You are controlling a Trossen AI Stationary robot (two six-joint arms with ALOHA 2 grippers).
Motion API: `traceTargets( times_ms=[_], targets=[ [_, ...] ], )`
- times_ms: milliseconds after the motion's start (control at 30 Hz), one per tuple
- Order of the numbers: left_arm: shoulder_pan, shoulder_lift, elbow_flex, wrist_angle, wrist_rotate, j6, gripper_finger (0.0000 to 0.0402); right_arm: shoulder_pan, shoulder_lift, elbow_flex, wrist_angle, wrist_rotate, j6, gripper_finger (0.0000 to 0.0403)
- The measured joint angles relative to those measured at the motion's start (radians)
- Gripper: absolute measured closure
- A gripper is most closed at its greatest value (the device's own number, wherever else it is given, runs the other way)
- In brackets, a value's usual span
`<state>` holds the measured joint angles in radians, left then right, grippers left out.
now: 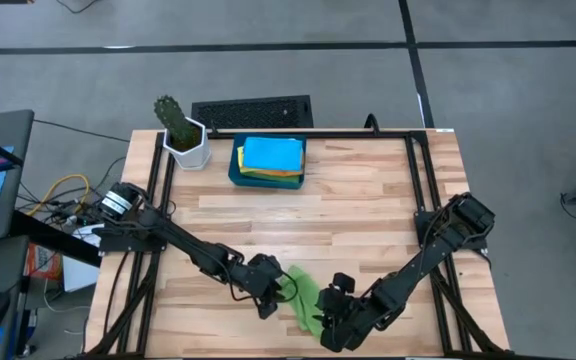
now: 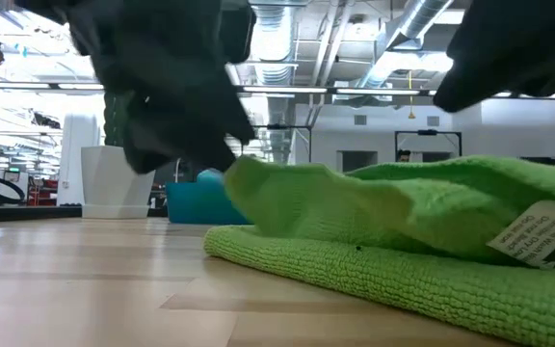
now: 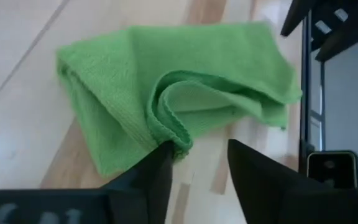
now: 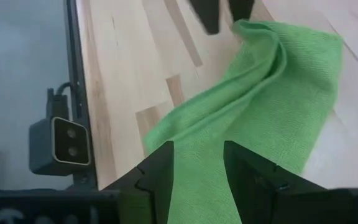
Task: Fold microfiber towels
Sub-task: Fold the green towel
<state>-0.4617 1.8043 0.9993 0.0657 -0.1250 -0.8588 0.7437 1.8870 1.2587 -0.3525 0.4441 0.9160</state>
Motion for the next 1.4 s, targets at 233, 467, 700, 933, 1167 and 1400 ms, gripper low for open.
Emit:
traceTargets(
  times_ms=[233, 467, 700, 933, 1167, 1400],
  targets=[
    [0.003, -0.001, 0.0, -0.036, -0.021, -0.003, 0.0206, -0.006, 0.0, 0.0, 0.008, -0.02, -0.027, 0.0239],
    [0.029, -0.002, 0.0, -0.065, -0.057, -0.015, 0.0189, -0.089, 0.0, 0.029, -0.078, -0.159, -0.097, 0.0239],
    [0.038, -0.002, 0.0, -0.049, -0.047, -0.003, 0.0188, -0.081, -0.001, 0.085, -0.173, -0.182, -0.086, 0.0239],
    [0.044, -0.003, 0.0, -0.048, -0.046, -0.026, 0.0192, 0.02, 0.042, 0.075, -0.233, -0.054, 0.006, 0.0239],
    [0.059, 0.002, 0.0, 0.033, -0.095, -0.062, 0.0204, 0.056, 0.165, 0.077, -0.203, -0.073, 0.038, 0.0239],
    [0.058, 0.083, 0.0, 0.09, -0.126, -0.069, 0.0217, 0.059, 0.189, 0.081, -0.229, -0.106, 0.061, 0.024]
  ],
)
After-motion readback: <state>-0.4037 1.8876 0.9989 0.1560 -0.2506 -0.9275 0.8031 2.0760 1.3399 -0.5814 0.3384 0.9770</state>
